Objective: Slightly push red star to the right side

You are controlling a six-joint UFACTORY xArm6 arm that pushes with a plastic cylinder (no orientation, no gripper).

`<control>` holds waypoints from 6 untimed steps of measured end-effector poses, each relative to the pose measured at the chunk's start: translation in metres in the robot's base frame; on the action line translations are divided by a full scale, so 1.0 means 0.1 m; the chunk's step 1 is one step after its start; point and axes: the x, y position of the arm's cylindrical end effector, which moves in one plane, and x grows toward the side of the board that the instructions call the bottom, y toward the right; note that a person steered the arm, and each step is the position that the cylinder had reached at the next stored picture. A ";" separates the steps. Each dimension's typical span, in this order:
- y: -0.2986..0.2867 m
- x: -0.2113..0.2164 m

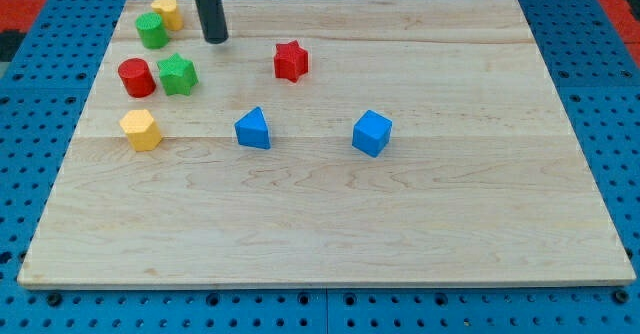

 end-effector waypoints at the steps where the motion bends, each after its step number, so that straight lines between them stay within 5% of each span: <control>1: -0.03 0.08; 3: 0.01 0.12; 6: 1.07 0.50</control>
